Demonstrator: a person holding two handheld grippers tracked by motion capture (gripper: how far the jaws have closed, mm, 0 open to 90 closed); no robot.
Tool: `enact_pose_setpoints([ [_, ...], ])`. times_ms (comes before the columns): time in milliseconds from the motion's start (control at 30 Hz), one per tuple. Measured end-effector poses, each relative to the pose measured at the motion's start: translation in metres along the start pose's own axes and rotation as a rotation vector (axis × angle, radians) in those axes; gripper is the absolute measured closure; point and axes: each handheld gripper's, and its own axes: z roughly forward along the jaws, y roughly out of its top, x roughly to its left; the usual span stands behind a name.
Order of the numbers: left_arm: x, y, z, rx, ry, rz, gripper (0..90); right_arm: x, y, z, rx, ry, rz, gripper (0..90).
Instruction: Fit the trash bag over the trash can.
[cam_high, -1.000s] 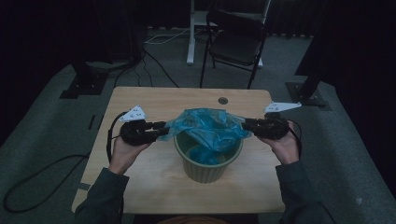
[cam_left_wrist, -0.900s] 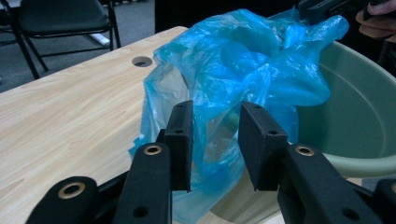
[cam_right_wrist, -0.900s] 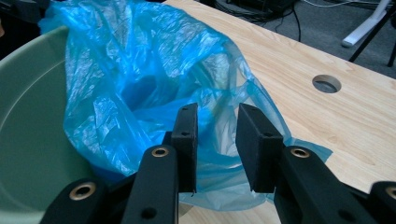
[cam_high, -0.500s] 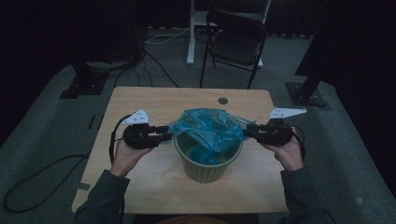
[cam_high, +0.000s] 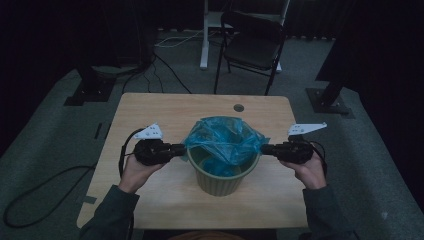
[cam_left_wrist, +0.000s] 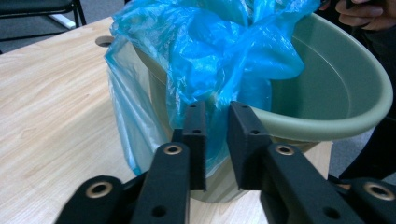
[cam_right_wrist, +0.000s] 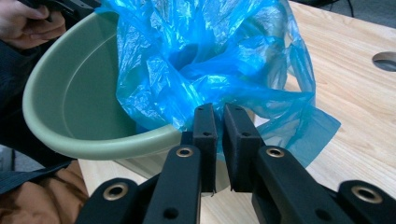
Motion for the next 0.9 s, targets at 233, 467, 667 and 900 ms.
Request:
enact_pose_setpoints([
  [233, -0.002, -0.007, 0.001, 0.009, -0.039, -0.005, 89.0, -0.001, -0.005, 0.000, 0.003, 0.027, 0.005, 89.2],
  [467, -0.006, -0.012, 0.000, 0.011, -0.081, -0.006, 89.9, 0.004, -0.012, -0.002, 0.037, 0.076, -0.014, 90.0],
  [667, -0.011, -0.016, 0.004, 0.027, -0.104, 0.002, 89.9, 0.005, -0.016, 0.000, 0.049, 0.101, -0.017, 90.0],
  [900, -0.015, -0.017, 0.010, 0.036, -0.119, 0.007, 89.9, 0.008, -0.019, 0.006, 0.055, 0.131, -0.018, 89.9],
])
